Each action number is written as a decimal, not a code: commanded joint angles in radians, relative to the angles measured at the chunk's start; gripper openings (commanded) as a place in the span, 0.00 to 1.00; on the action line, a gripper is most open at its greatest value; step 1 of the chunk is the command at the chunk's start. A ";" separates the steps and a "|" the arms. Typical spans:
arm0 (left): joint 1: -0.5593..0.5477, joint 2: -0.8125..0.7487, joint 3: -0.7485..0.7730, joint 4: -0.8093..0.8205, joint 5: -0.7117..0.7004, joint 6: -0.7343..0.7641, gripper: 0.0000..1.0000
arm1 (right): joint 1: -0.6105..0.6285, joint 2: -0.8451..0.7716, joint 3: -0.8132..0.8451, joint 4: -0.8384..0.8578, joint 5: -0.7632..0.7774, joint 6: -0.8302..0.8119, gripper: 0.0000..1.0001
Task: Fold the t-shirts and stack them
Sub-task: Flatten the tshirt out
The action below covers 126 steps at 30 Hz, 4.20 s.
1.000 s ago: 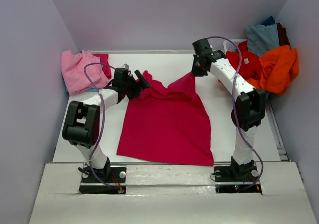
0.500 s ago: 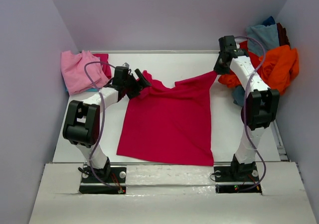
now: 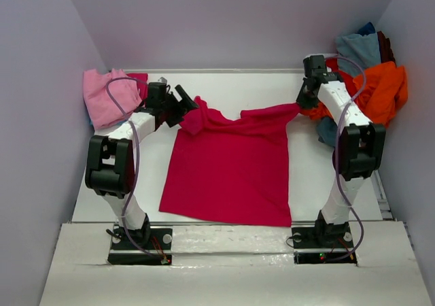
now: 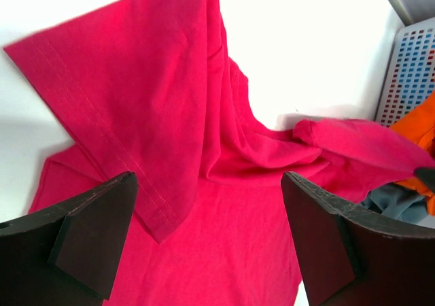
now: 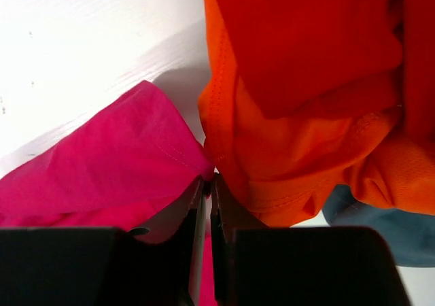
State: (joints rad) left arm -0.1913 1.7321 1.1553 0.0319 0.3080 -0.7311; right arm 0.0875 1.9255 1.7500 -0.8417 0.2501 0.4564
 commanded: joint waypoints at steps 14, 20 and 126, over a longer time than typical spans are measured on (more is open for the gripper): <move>0.018 0.134 0.175 -0.066 0.040 0.032 0.99 | 0.001 -0.203 -0.110 0.110 -0.268 0.004 1.00; 0.018 0.173 0.208 -0.104 -0.003 0.045 0.99 | 0.119 -0.114 -0.061 0.042 -0.353 -0.038 1.00; 0.231 0.577 0.900 -0.348 0.036 0.202 0.06 | 0.233 -0.234 -0.371 0.181 -0.456 -0.005 1.00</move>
State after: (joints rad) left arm 0.0345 2.2902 1.9461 -0.2634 0.3828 -0.5556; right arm 0.3157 1.7397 1.3663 -0.6552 -0.2165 0.4492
